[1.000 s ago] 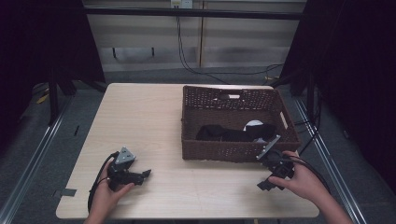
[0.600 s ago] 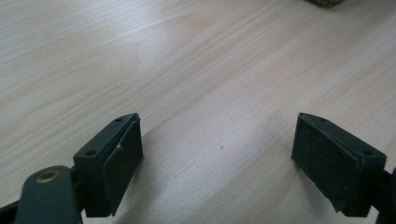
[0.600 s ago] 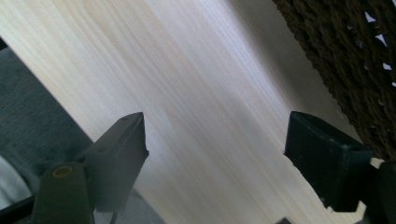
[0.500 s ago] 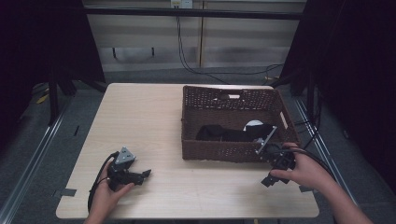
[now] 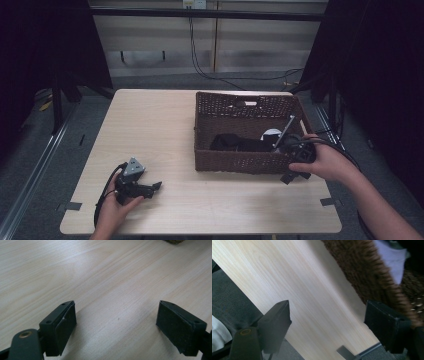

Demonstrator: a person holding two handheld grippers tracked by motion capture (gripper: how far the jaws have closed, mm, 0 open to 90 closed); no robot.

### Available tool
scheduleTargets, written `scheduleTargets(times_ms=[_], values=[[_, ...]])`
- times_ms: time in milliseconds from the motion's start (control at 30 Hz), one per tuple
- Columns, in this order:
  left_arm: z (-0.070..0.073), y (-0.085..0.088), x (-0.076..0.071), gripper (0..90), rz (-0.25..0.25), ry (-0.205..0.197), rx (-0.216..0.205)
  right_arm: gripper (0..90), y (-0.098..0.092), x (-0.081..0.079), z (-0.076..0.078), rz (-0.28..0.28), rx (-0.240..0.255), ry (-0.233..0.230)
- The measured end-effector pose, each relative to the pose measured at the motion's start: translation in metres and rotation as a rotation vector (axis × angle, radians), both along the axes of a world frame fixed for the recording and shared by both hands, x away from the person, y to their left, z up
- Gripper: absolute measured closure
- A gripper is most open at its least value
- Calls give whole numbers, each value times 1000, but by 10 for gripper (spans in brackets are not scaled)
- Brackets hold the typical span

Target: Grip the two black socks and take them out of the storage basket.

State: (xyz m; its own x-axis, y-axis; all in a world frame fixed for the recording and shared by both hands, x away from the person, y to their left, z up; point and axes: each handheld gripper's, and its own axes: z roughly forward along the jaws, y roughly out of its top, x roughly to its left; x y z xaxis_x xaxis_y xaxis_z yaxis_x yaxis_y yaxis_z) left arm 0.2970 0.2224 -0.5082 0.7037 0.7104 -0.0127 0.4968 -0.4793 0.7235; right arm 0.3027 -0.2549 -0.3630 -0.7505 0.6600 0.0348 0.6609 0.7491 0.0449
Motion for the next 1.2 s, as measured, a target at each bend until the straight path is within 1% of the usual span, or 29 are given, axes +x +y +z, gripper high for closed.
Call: scheduleTargets(times_ms=[67, 133, 167, 200, 300, 367, 400, 433, 467, 500, 533, 567, 600, 633, 667, 700, 867, 900, 933, 967, 1000, 1033, 1067, 1100, 1133, 1167, 1200], values=[[0, 0, 0, 157, 0, 0, 0, 201, 1, 5, 6, -5, -6, 5], [0, 0, 0, 157, 1, 0, -1, 201, -1, 10, 11, 0, 0, 2], [0, 0, 0, 156, 1, 0, -1, 201, -1, 10, 11, 0, 0, 2], [0, -1, 0, 156, 7, 0, -9, 201, -2, 16, 16, -8, 2, -7], [-1, -1, 0, 156, 10, 4, -13, 199, -6, 26, 22, -24, -11, -22], [0, -1, 0, 156, 7, 0, -9, 200, -8, 33, 24, -52, -20, -29], [0, -1, 0, 156, 7, 1, -9, 200, -10, 37, 25, -48, -23, -33], [0, -1, 0, 156, 7, 1, -9, 200, -10, 37, 25, -48, -23, -33], [0, -1, 0, 156, 7, 1, -9, 202, -11, 44, 27, -72, -30, -33], [0, -1, 0, 156, 7, 1, -9, 202, -11, 44, 27, -72, -30, -33], [0, -1, 0, 157, 7, 1, -8, 207, -13, 52, 28, -85, -29, -35], [0, -1, 0, 157, 8, 1, -9, 208, -14, 56, 28, -88, -30, -42], [0, -1, 0, 156, 6, 4, -6, 210, -15, 60, 28, -105, -30, -46], [0, -1, 0, 157, 6, 4, -6, 210, -15, 60, 28, -105, -30, -46], [0, 0, 0, 156, 5, 4, -7, 210, -16, 68, 27, -109, -42, -55], [0, 0, 0, 156, 6, 4, -6, 210, -17, 72, 26, -112, -39, -64], [0, -1, 0, 157, 6, 4, -6, 210, -22, 92, 15, -138, -43, -63], [0, -1, 0, 156, 6, 4, -6, 210, -23, 96, 12, -138, -53, -64], [0, 0, 0, 156, 5, 3, -5, 210, -23, 96, 12, -138, -53, -64], [0, -1, 0, 156, 6, 4, -6, 215, -24, 102, 5, -146, -68, -58], [0, -1, 0, 156, 6, 4, -6, 215, -24, 102, 5, -146, -68, -58], [0, 0, 0, 156, 6, 4, -6, 218, -25, 109, -3, -139, -78, -60], [0, -1, 0, 156, 6, 4, -6, 218, -24, 112, -6, -149, -83, -55], [0, 0, 0, 157, 5, 4, -6, 218, -25, 115, -10, -145, -82, -56], [0, 0, 0, 156, 5, 4, -6, 219, -25, 118, -13, -155, -80, -54], [0, 0, 0, 156, 5, 4, -6, 221, -26, 121, -16, -154, -77, -64], [0, 0, 0, 156, 5, 4, -6, 221, -26, 121, -16, -154, -77, -64]])
